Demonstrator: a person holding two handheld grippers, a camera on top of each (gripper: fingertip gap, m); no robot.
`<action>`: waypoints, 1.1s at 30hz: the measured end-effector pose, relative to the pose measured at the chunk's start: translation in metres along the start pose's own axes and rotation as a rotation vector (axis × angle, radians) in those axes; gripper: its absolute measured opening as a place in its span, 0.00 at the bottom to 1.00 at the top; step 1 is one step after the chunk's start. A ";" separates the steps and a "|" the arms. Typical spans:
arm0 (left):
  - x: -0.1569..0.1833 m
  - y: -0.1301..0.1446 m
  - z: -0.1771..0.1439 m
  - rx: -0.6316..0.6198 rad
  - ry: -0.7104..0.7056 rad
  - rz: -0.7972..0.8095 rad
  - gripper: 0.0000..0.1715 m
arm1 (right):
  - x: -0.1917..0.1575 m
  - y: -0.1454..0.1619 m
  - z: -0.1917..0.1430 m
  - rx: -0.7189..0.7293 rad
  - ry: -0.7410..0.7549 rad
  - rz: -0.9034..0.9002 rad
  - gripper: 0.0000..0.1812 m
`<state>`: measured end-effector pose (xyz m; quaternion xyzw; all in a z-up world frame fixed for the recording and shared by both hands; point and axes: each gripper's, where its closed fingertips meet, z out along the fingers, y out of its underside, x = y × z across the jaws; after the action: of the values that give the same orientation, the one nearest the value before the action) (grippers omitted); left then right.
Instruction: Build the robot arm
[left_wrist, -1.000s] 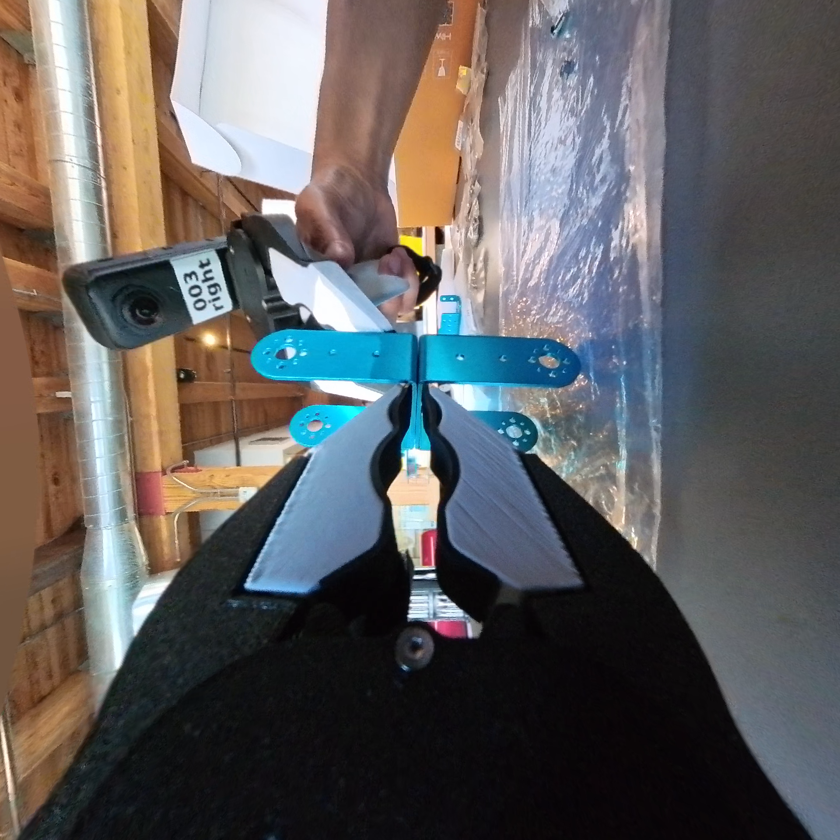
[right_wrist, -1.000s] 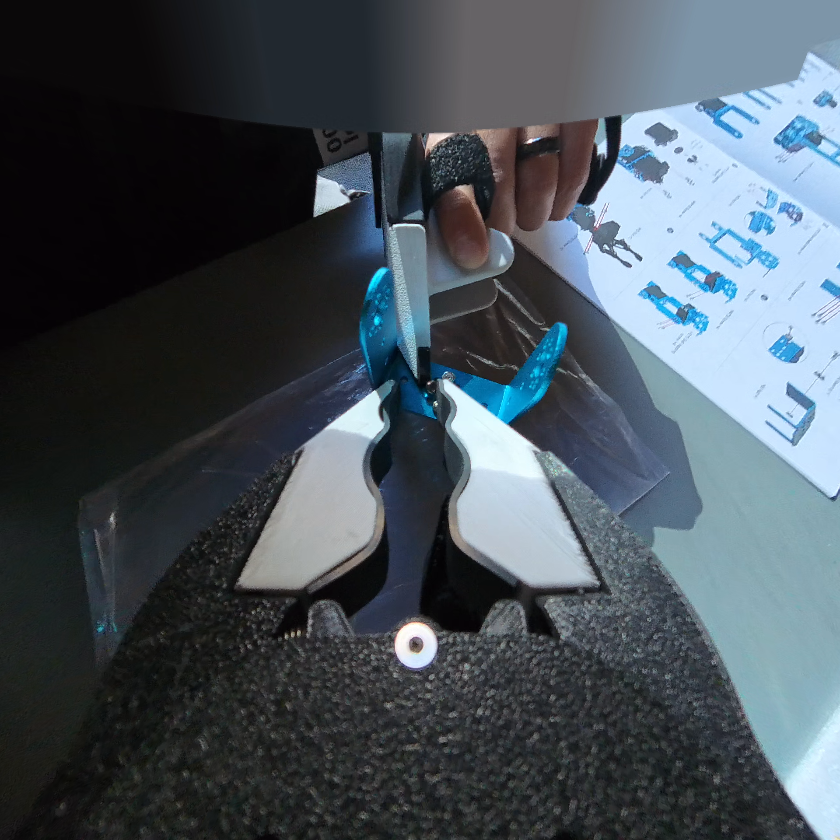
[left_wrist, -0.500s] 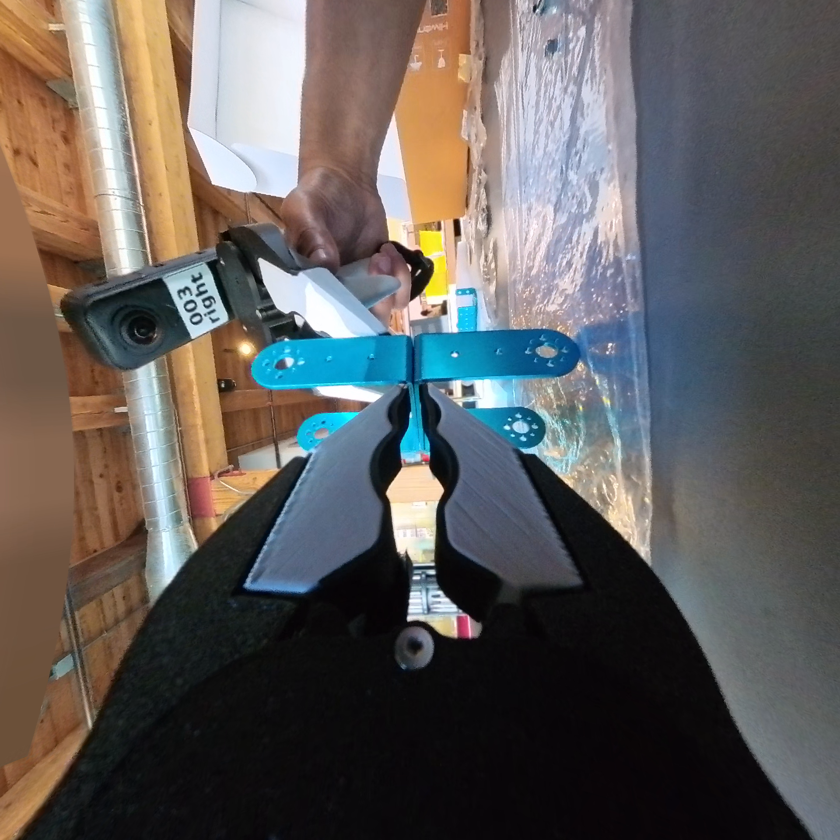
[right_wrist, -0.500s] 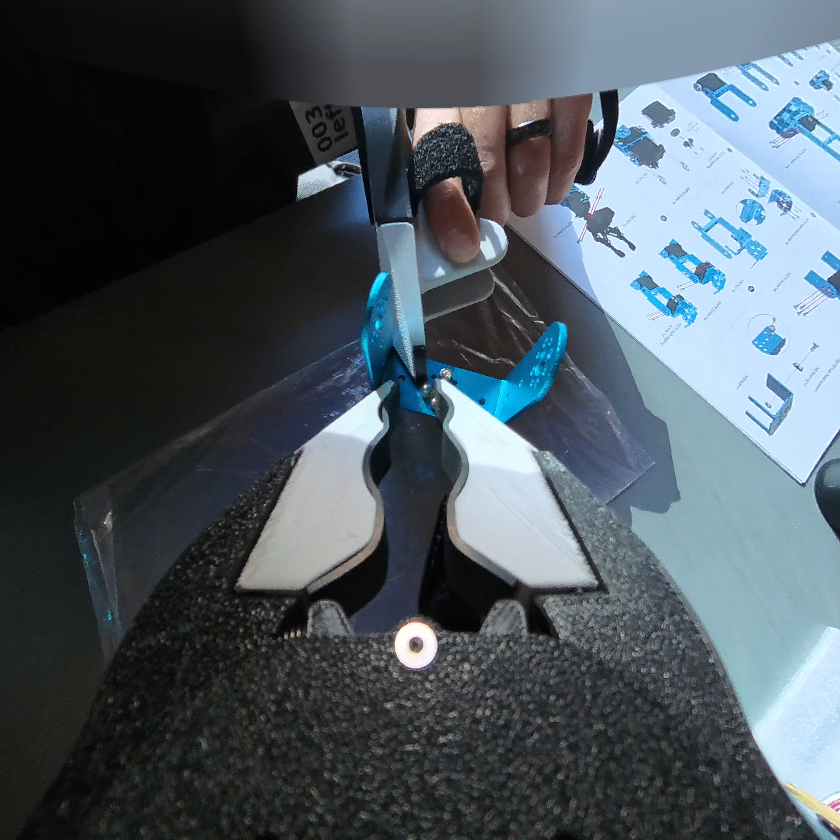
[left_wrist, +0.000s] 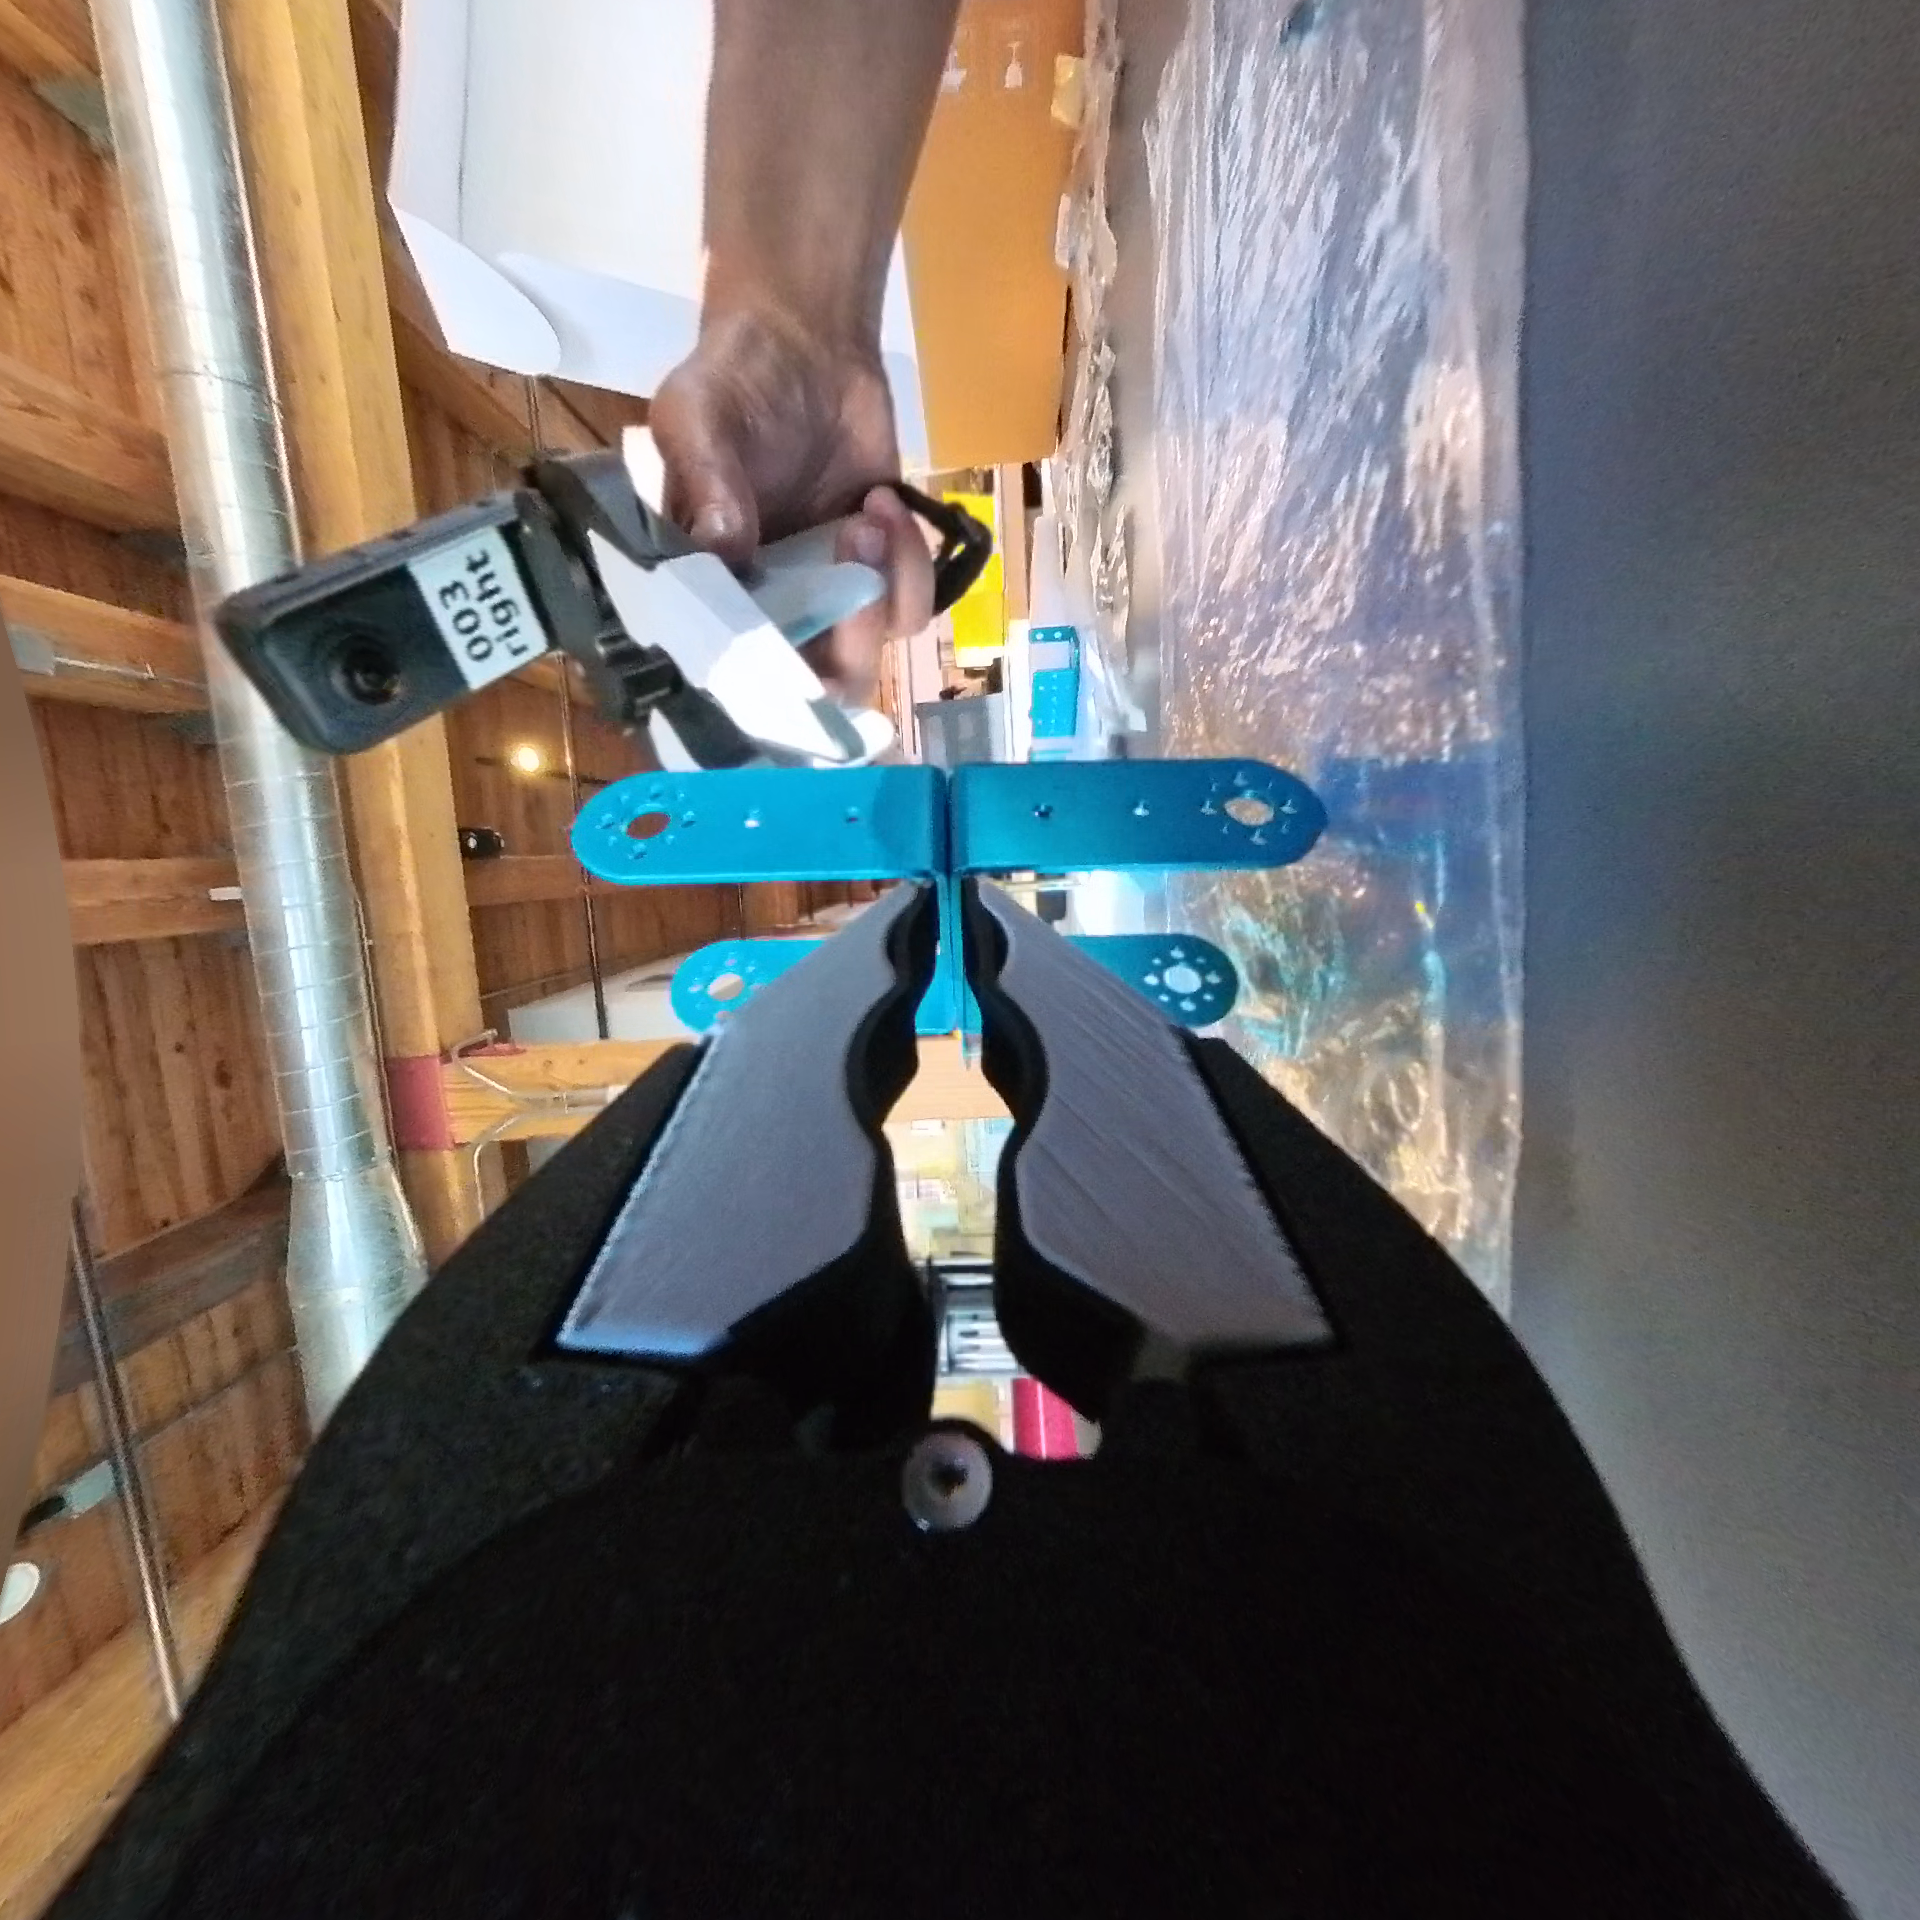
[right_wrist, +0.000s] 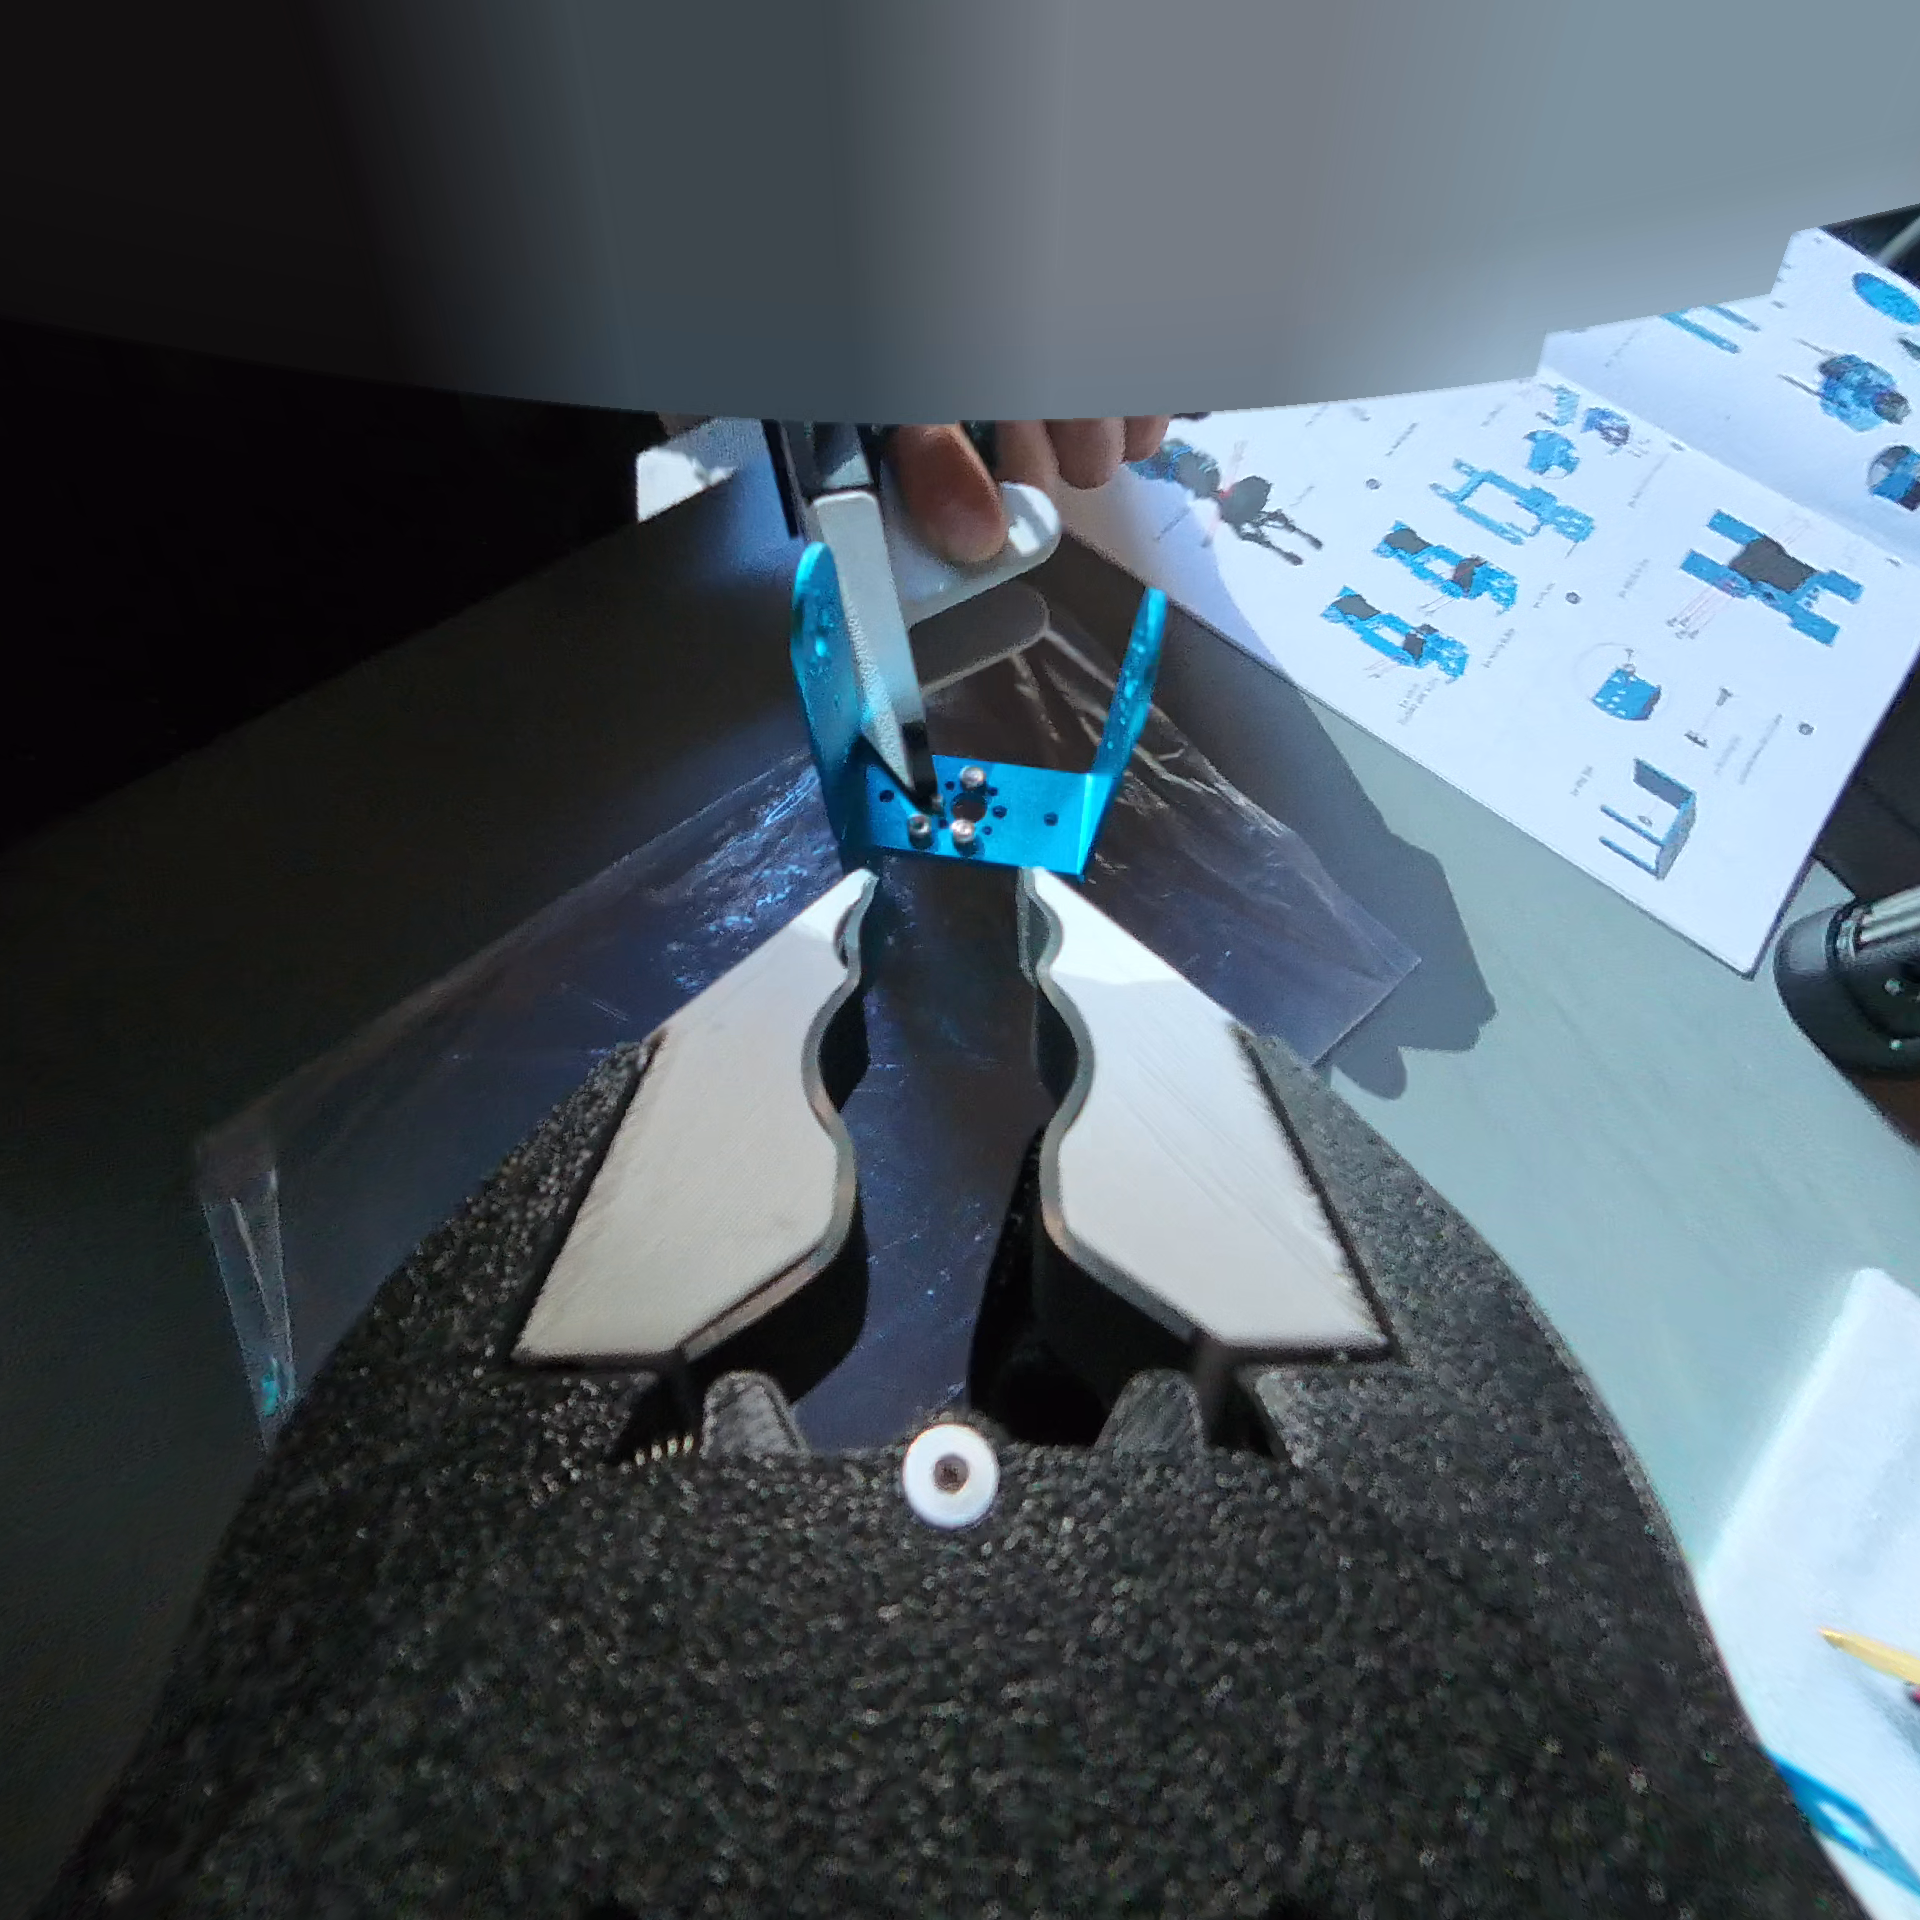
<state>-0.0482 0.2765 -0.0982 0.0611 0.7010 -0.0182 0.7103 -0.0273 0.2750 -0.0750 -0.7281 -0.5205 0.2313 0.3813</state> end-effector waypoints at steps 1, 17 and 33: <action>0.000 0.002 0.001 -0.008 0.003 -0.012 0.01 | 0.004 0.001 -0.003 0.024 0.011 0.028 0.14; -0.008 0.011 -0.023 0.107 0.470 -1.071 0.01 | 0.002 0.043 0.025 -0.063 -0.003 0.186 0.16; -0.017 0.033 -0.009 0.140 0.701 -1.786 0.01 | 0.002 0.038 0.033 0.001 -0.030 0.265 0.16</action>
<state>-0.0538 0.3088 -0.0798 -0.4509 0.6588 -0.5749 0.1794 -0.0283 0.2806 -0.1252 -0.7868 -0.4254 0.2909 0.3397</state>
